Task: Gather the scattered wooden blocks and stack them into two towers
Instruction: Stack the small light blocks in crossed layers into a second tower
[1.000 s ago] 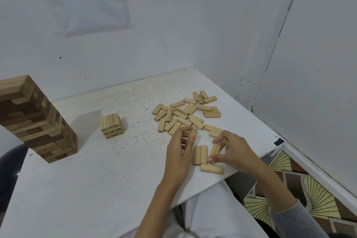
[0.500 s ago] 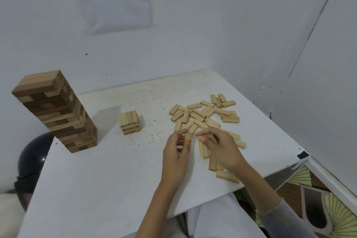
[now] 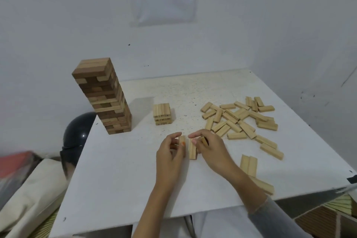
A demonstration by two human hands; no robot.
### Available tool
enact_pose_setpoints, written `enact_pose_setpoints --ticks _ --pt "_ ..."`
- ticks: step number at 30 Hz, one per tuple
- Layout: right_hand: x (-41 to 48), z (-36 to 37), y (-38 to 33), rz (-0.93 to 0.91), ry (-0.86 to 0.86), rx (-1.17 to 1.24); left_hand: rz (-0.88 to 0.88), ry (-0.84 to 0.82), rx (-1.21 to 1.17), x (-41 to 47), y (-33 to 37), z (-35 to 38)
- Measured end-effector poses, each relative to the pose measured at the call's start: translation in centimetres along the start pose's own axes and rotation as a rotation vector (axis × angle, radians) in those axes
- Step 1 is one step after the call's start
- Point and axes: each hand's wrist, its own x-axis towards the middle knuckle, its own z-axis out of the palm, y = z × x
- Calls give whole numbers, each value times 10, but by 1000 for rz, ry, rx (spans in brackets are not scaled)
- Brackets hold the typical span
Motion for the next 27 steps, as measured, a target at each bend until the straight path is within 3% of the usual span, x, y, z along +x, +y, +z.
enact_pose_setpoints --ticks 7,11,15,20,24,27 --pt "10 26 -8 -26 -20 7 58 46 210 4 -11 -25" --pt "9 35 -7 -37 62 -54 90 67 327 4 -14 -28" --pt "1 38 -5 32 91 123 71 79 292 2 -14 -28" --pt "-4 37 2 -99 214 44 68 78 236 -3 -16 -29" --pt "-5 38 9 -70 385 -15 84 7 283 -3 -15 -31" --pt "-5 40 13 -146 407 -154 95 -6 340 -5 -14 -30"
